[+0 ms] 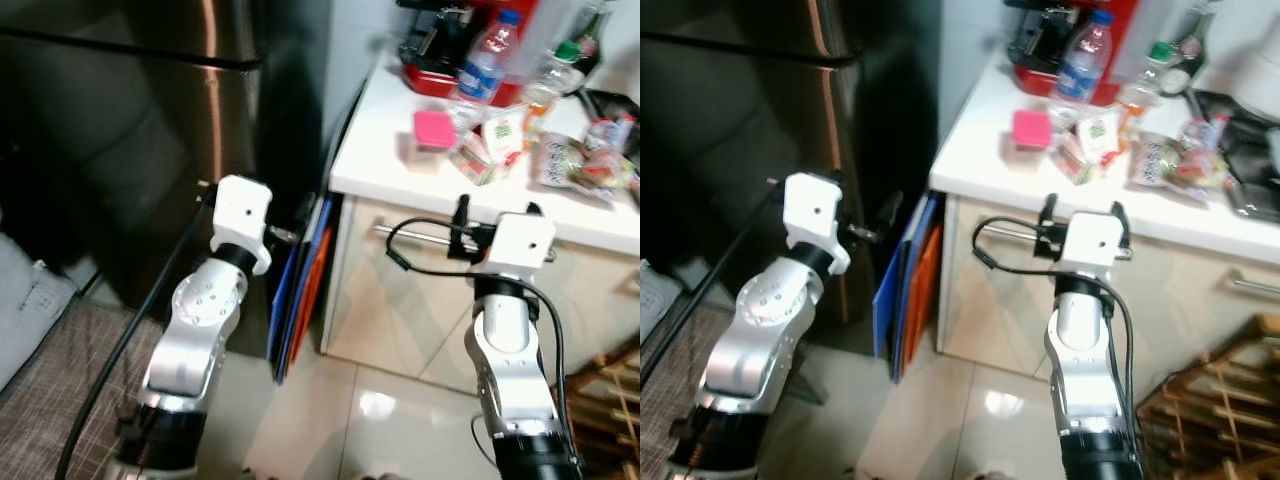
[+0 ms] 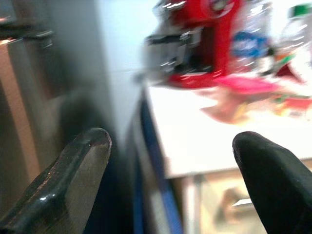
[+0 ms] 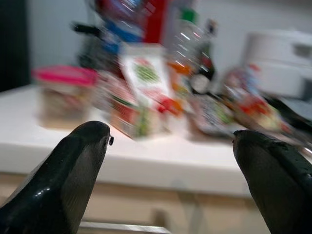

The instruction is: Restocking fridge

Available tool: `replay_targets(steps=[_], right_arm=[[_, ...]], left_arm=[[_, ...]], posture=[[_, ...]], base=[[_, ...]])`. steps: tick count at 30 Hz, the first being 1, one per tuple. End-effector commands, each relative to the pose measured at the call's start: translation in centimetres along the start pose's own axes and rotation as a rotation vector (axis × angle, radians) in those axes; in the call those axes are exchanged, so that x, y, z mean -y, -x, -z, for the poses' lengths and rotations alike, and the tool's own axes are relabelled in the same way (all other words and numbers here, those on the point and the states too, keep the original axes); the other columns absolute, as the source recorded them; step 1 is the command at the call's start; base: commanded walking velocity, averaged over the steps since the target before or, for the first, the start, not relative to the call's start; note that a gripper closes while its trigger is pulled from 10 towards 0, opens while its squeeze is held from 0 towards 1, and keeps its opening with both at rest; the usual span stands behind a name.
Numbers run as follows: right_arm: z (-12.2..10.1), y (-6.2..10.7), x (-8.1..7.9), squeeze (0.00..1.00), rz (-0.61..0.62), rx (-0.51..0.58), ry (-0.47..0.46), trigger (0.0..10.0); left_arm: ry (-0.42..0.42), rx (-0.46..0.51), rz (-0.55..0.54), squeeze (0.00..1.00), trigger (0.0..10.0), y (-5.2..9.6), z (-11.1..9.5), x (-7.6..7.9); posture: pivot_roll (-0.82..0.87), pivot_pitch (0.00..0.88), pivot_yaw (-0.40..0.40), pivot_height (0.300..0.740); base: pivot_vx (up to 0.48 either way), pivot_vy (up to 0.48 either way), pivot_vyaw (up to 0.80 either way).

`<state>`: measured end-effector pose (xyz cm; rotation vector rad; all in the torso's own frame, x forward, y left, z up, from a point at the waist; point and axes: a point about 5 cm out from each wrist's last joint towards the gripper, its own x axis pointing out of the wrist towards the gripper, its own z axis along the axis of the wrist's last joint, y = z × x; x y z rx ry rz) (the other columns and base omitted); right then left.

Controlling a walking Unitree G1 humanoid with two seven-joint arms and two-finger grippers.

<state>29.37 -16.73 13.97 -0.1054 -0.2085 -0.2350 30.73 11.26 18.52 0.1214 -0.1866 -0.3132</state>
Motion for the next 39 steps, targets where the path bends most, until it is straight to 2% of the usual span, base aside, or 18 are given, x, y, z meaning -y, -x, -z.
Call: replay_targets(steps=[1, 6, 12, 15, 17, 24, 27, 29, 31, 39], right_arm=[[-0.2, -0.5, -0.3, 0.0, -0.017, -0.012, -0.001, 10.0], [-1.2, -1.6, -1.4, 0.0, -0.085, 0.012, 0.002, 10.0], [-3.2, -3.0, -2.6, 0.0, -0.148, 0.079, -0.037, 10.0], [-7.0, -3.6, -4.2, 0.0, -0.225, 0.24, -0.092, 10.0], [-7.8, -3.6, -4.6, 0.0, -0.241, 0.266, -0.113, 10.0], [-7.9, -3.7, -4.8, 0.0, -0.255, 0.265, -0.131, 10.0], [-7.8, -3.8, -4.8, 0.0, -0.249, 0.26, -0.138, 10.0], [-7.4, -3.9, -4.7, 0.0, -0.245, 0.23, -0.107, 10.0], [-7.2, -4.0, -4.5, 0.0, -0.234, 0.213, -0.122, 10.0], [-6.6, -4.1, -3.5, 0.0, -0.174, 0.203, -0.107, 10.0]], left_arm=[[0.003, 0.005, 0.014, 0.0, 10.0, -0.4, 0.0, 0.4], [-0.008, 0.019, -0.017, 0.0, 10.0, -0.8, -0.3, 0.3], [0.021, 0.071, -0.132, 0.0, 10.0, -0.7, -1.1, -0.7], [-0.064, 0.186, -0.171, 0.0, 10.0, -0.6, -3.2, -1.4], [-0.108, 0.231, -0.153, 0.0, 10.0, -0.8, -4.1, -1.2], [-0.2, 0.305, -0.133, 0.0, 10.0, -1.2, -5.5, -0.8], [-0.224, 0.302, -0.119, 0.0, 10.0, -1.3, -5.6, -0.8], [-0.281, 0.293, -0.077, 0.0, 10.0, -1.7, -5.5, -0.3], [-0.275, 0.275, -0.047, 0.0, 10.0, -1.9, -5.2, 0.1], [-0.233, 0.213, -0.072, 0.0, 10.0, -2.2, -4.2, 0.2]], posture=[[-0.03, 0.0, 0.009, 0.74], [-0.02, 0.0, -0.002, 0.74], [-0.01, 0.0, -0.008, 0.74], [0.0, 0.0, -0.015, 0.74], [0.0, 0.0, -0.017, 0.74], [0.0, 0.0, -0.019, 0.74], [0.0, 0.0, -0.021, 0.74], [0.0, 0.0, -0.023, 0.74], [0.0, 0.0, -0.024, 0.74], [-0.01, 0.0, -0.019, 0.74]], base=[[0.0, 0.289, -0.79], [0.0, 0.0, -0.31], [0.0, 0.0, 0.0], [0.306, 0.37, 0.0], [0.317, 0.362, 0.0], [0.354, 0.324, 0.0], [0.364, 0.315, 0.0], [0.48, 0.0, 0.0], [0.48, 0.0, -0.77], [0.063, 0.0, -0.63]])
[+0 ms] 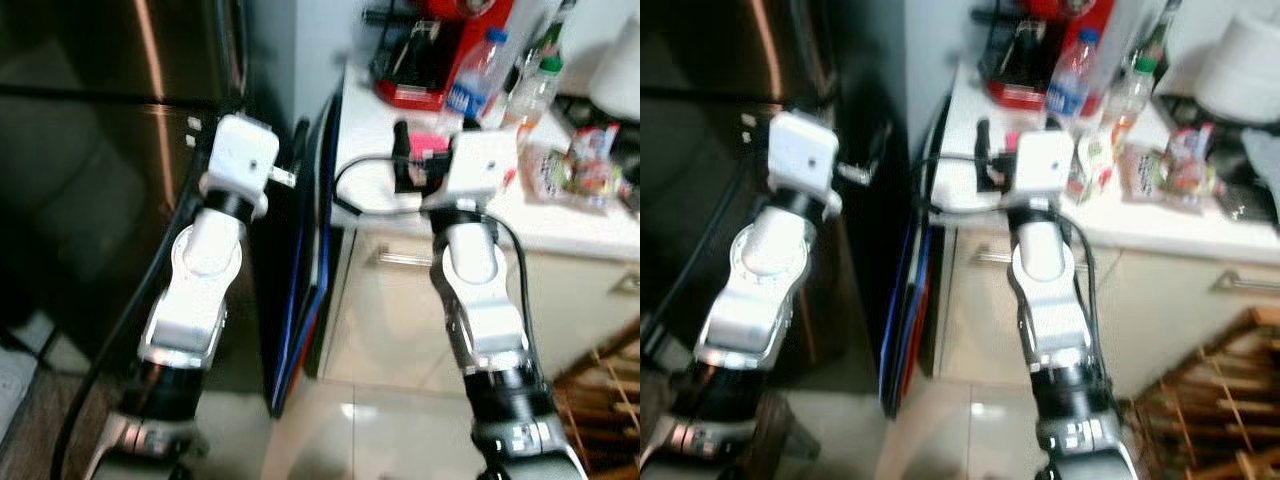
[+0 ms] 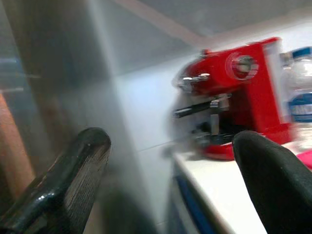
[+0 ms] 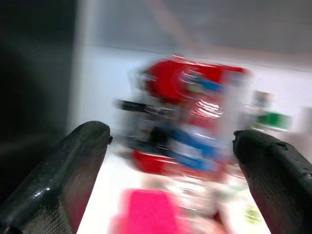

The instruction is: Restocking fridge

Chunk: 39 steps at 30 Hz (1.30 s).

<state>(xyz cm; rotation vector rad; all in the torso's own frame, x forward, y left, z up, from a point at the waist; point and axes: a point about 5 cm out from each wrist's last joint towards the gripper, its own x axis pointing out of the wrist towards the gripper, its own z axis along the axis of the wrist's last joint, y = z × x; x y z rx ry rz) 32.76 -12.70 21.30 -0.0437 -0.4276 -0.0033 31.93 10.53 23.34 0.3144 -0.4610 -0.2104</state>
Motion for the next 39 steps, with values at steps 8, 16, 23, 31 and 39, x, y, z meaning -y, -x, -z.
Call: replay_targets(steps=[8, 16, 23, 31, 39], right_arm=[[0.5, 0.2, 0.7, 0.0, 0.029, -0.014, 0.013, 10.0], [0.2, 0.0, 0.5, 0.0, 0.02, 0.008, 0.009, 10.0], [0.1, -0.3, 0.7, 0.0, 0.02, 0.02, 0.016, 10.0], [0.5, -0.1, 0.8, 0.0, 0.011, -0.009, -0.012, 10.0], [1.9, 0.6, 1.2, 0.0, 0.045, -0.116, -0.073, 10.0]], left_arm=[[0.104, -0.051, 0.035, 0.0, 10.0, 0.0, 0.7, 0.9], [0.191, -0.033, -0.035, 0.0, 10.0, 0.1, 0.1, 0.7], [0.202, -0.03, -0.022, 0.0, 10.0, -0.2, 0.1, 1.0], [0.191, -0.043, -0.062, 0.0, 10.0, -0.1, 0.3, 0.7], [0.208, -0.034, -0.057, 0.0, 10.0, 0.1, 0.3, 0.4]], posture=[[-0.01, 0.0, -0.016, 0.74], [-0.01, 0.0, -0.013, 0.74], [-0.01, 0.0, -0.016, 0.74], [-0.01, 0.0, -0.032, 0.74], [-0.02, 0.0, -0.033, 0.74]], base=[[0.0, 0.0, 0.0], [0.368, 0.0, 0.0], [0.437, 0.0, 0.0], [0.115, 0.0, 0.0], [0.0, 0.0, 0.0]])
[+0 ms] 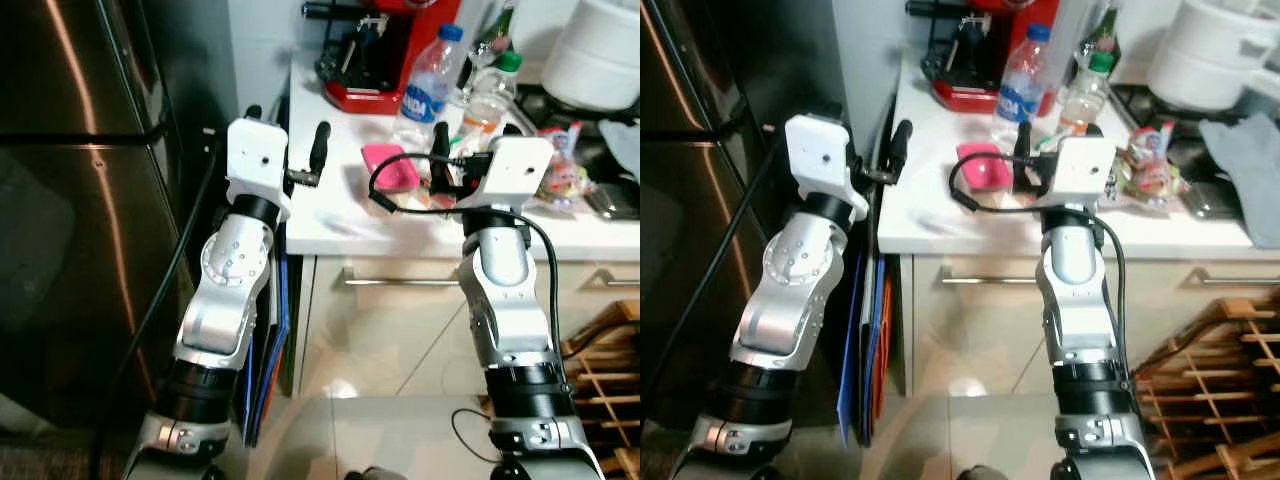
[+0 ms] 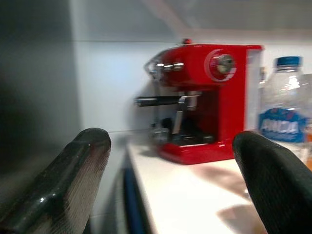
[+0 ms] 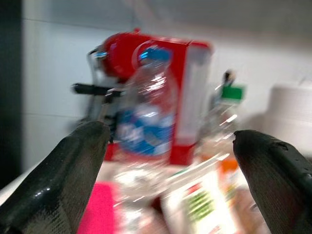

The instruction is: Restocking fridge

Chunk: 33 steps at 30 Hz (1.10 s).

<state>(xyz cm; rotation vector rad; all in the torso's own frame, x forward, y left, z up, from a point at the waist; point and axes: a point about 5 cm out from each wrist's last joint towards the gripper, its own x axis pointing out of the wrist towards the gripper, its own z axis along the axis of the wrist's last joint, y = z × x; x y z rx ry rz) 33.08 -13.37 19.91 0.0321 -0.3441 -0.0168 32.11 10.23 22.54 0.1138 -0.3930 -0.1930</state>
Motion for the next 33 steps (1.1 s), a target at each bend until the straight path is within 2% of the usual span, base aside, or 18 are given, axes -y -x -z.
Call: replay_targets(steps=[1, 10, 14, 16, 19, 22, 23, 24, 26, 27, 29, 30, 31, 32, 33], right_arm=[[0.8, 0.3, 0.7, 0.0, 0.017, -0.06, -0.031, 10.0], [2.0, 0.3, 0.0, 0.0, -0.019, -0.147, -0.085, 10.0], [3.8, 0.2, -0.2, 0.0, -0.014, -0.254, -0.109, 10.0], [4.2, 0.0, -0.4, 0.0, -0.019, -0.269, -0.113, 10.0], [3.7, -0.3, -0.6, 0.0, -0.038, -0.238, -0.083, 10.0], [1.8, -0.4, -1.1, 0.0, -0.084, -0.095, 0.017, 10.0], [1.8, -0.4, -1.1, 0.0, -0.084, -0.095, 0.017, 10.0], [1.2, 0.0, -1.2, 0.0, -0.093, -0.057, 0.046, 10.0], [-0.2, 1.6, -1.0, 0.0, -0.1, 0.017, 0.091, 10.0], [-0.7, 2.8, -0.7, 0.0, -0.106, 0.036, 0.105, 10.0], [-1.0, 5.0, 0.0, 0.0, -0.112, 0.031, 0.119, 10.0], [-1.0, 5.0, 0.0, 0.0, -0.112, 0.031, 0.119, 10.0], [-0.8, 6.3, 0.7, 0.0, -0.102, -0.004, 0.121, 10.0], [-0.5, 7.2, 1.3, 0.0, -0.092, -0.031, 0.123, 10.0], [-0.5, 7.2, 1.3, 0.0, -0.092, -0.031, 0.123, 10.0]], left_arm=[[0.012, 0.018, 0.004, 0.0, 10.0, 0.0, -0.4, 0.1], [0.005, 0.02, 0.023, 0.0, 10.0, 0.0, -0.4, 0.4], [0.007, 0.011, 0.033, 0.0, 10.0, 0.0, -0.3, 0.6], [0.006, 0.01, 0.034, 0.0, 10.0, 0.1, -0.3, 0.6], [0.0, 0.008, 0.032, 0.0, 10.0, 0.2, -0.3, 0.5], [-0.016, -0.006, 0.031, 0.0, 10.0, 0.6, 0.0, 0.1], [-0.016, -0.006, 0.031, 0.0, 10.0, 0.6, 0.0, 0.1], [-0.023, -0.017, 0.03, 0.0, 10.0, 1.1, 0.2, -0.2], [-0.015, -0.089, 0.015, 0.0, 10.0, 3.0, 1.2, -1.3], [-0.011, -0.148, -0.004, 0.0, 10.0, 4.6, 2.0, -2.1], [0.008, -0.282, -0.058, 0.0, 10.0, 7.6, 3.6, -3.4], [0.008, -0.282, -0.058, 0.0, 10.0, 7.6, 3.6, -3.4], [0.026, -0.349, -0.079, 0.0, 10.0, 9.5, 4.2, -3.9], [0.033, -0.388, -0.088, 0.0, 10.0, 10.7, 4.5, -4.1], [0.033, -0.388, -0.088, 0.0, 10.0, 10.7, 4.5, -4.1]], posture=[[-0.02, 0.0, -0.029, 0.74], [-0.02, 0.0, -0.026, 0.74], [-0.01, 0.0, -0.025, 0.74], [-0.01, 0.0, -0.027, 0.74], [0.0, 0.0, -0.031, 0.74], [0.01, 0.0, -0.033, 0.74], [0.01, 0.0, -0.033, 0.74], [0.01, 0.0, -0.031, 0.74], [0.02, 0.0, -0.036, 0.74], [0.02, 0.0, -0.035, 0.74], [0.02, 0.0, -0.036, 0.74], [0.02, 0.0, -0.036, 0.74], [0.02, 0.0, -0.037, 0.74], [0.02, 0.0, -0.037, 0.74], [0.02, 0.0, -0.037, 0.74]], base=[[0.0, 0.0, 0.0], [0.0, 0.0, 0.0], [0.0, 0.0, 0.0], [0.0, 0.0, 0.0], [0.0, 0.0, 0.0], [0.0, 0.0, 0.0], [0.0, 0.0, 0.0], [0.0, 0.0, 0.0], [0.0, 0.0, 0.0], [0.0, 0.0, 0.0], [0.0, 0.0, 0.0], [0.0, 0.0, 0.0], [0.0, 0.0, 0.0], [0.0, 0.0, 0.0], [0.0, 0.0, 0.0]])
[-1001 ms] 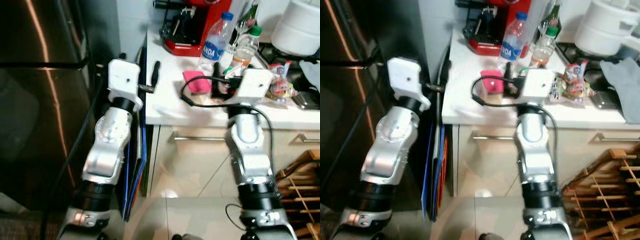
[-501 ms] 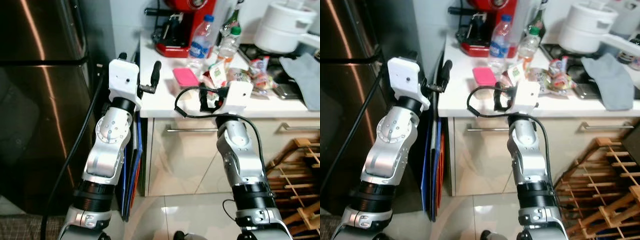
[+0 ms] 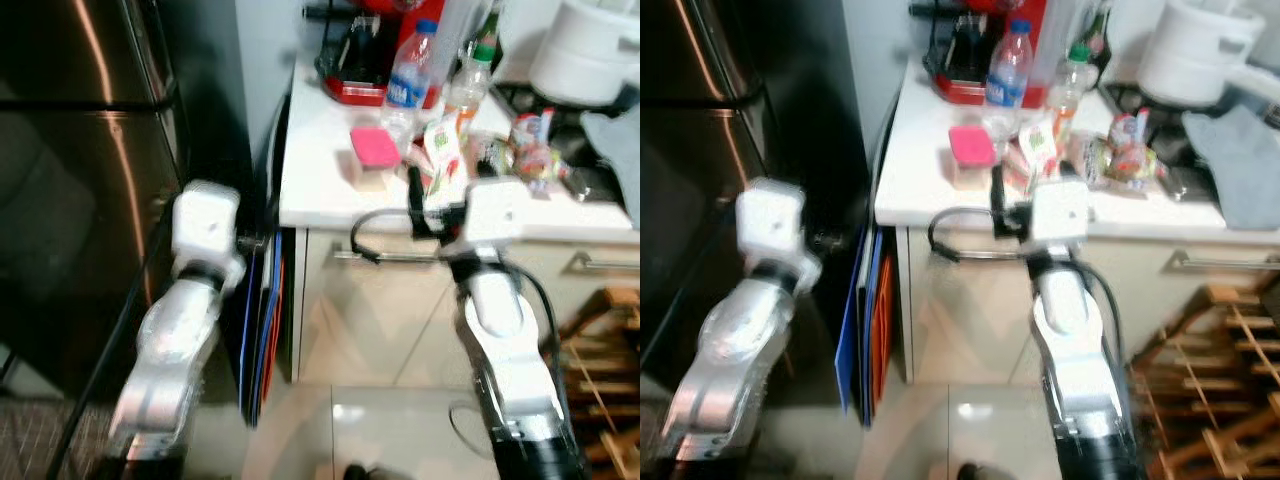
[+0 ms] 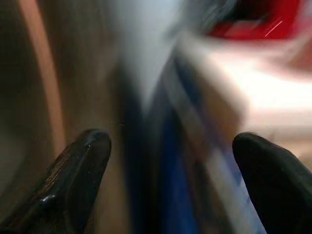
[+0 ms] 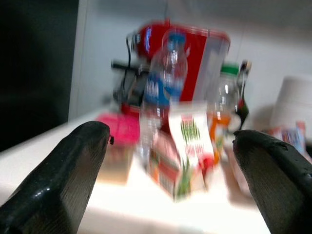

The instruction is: Restocking fridge

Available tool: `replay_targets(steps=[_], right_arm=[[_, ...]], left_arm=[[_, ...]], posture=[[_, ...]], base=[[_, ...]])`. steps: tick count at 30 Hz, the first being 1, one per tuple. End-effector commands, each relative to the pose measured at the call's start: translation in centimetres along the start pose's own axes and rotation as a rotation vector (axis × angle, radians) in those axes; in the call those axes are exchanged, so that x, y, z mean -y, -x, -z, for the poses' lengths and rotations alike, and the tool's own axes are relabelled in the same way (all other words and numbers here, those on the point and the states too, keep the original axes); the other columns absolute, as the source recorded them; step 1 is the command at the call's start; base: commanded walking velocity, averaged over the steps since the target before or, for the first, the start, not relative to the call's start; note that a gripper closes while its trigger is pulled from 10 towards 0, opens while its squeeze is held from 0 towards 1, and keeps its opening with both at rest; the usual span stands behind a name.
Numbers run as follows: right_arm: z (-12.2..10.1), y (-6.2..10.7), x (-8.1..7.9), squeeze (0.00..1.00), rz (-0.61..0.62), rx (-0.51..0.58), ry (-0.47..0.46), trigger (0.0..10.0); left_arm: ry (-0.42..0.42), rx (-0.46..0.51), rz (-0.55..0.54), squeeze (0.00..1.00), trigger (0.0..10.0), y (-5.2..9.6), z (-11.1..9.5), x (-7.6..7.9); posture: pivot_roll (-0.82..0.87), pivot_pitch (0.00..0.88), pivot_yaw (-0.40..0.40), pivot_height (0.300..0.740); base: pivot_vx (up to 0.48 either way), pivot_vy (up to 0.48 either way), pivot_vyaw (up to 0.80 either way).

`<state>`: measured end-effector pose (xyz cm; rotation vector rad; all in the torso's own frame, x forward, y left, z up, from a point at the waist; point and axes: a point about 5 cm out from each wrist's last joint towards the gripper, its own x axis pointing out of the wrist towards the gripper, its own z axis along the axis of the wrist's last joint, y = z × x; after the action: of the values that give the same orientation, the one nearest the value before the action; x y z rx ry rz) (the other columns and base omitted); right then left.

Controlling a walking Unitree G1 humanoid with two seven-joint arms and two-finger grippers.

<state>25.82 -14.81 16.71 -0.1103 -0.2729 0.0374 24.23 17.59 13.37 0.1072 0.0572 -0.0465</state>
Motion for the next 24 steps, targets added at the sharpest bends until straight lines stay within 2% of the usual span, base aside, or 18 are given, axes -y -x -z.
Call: replay_targets(steps=[1, 5, 6, 7, 8, 9, 10, 12, 13, 19, 24], right_arm=[[-0.2, 0.9, 0.6, 0.0, 0.011, -0.016, -0.011, 10.0], [1.0, 1.3, 0.7, 0.0, 0.03, -0.087, -0.059, 10.0], [1.9, 0.7, 0.4, 0.0, 0.028, -0.147, -0.142, 10.0], [1.9, 0.7, 0.4, 0.0, 0.028, -0.147, -0.142, 10.0], [2.0, 0.6, 0.3, 0.0, 0.027, -0.163, -0.165, 10.0], [1.7, -0.3, 0.4, 0.0, 0.022, -0.138, -0.154, 10.0], [1.7, -0.3, 0.4, 0.0, 0.022, -0.138, -0.154, 10.0], [0.6, -1.6, 0.1, 0.0, 0.006, -0.077, -0.135, 10.0], [-0.8, -3.2, -0.4, 0.0, -0.005, -0.011, -0.14, 10.0], [-2.2, -4.8, -1.1, 0.0, -0.017, 0.061, -0.139, 10.0], [-2.5, -5.7, -1.4, 0.0, -0.026, 0.074, -0.148, 10.0]], left_arm=[[0.0, 0.038, 0.042, 0.0, 10.0, 0.5, -1.2, 0.5], [-0.02, 0.069, 0.058, 0.0, 10.0, 0.2, -1.9, 1.0], [-0.048, 0.184, 0.025, 0.0, 10.0, -0.1, -4.2, 0.7], [-0.048, 0.184, 0.025, 0.0, 10.0, -0.1, -4.2, 0.7], [-0.047, 0.231, 0.002, 0.0, 10.0, -0.1, -5.1, 0.4], [-0.136, 0.35, -0.001, 0.0, 10.0, -0.6, -7.8, 0.2], [-0.136, 0.35, -0.001, 0.0, 10.0, -0.6, -7.8, 0.2], [-0.213, 0.43, -0.004, 0.0, 10.0, -1.5, -9.7, 0.0], [-0.2, 0.475, -0.007, 0.0, 10.0, -2.4, -10.9, 0.1], [-0.194, 0.52, 0.056, 0.0, 10.0, -2.8, -11.9, 1.4], [-0.13, 0.485, 0.049, 0.0, 10.0, -2.8, -11.4, 1.6]], posture=[[0.02, 0.0, -0.042, 0.74], [0.02, 0.0, -0.044, 0.74], [0.01, 0.0, -0.046, 0.74], [0.01, 0.0, -0.046, 0.74], [0.01, 0.0, -0.046, 0.74], [0.02, 0.0, -0.056, 0.74], [0.02, 0.0, -0.056, 0.74], [0.03, 0.0, -0.057, 0.74], [0.02, 0.0, -0.06, 0.74], [0.02, 0.0, -0.05, 0.74], [0.01, 0.0, -0.037, 0.74]], base=[[0.0, 0.0, 0.0], [0.0, 0.0, 0.0], [0.0, 0.0, 0.0], [0.0, 0.0, 0.0], [0.0, 0.0, 0.0], [0.48, 0.0, 0.0], [0.48, 0.0, 0.0], [0.48, 0.0, 0.0], [0.48, 0.0, 0.0], [0.48, 0.0, 0.0], [0.48, 0.0, 0.0]])
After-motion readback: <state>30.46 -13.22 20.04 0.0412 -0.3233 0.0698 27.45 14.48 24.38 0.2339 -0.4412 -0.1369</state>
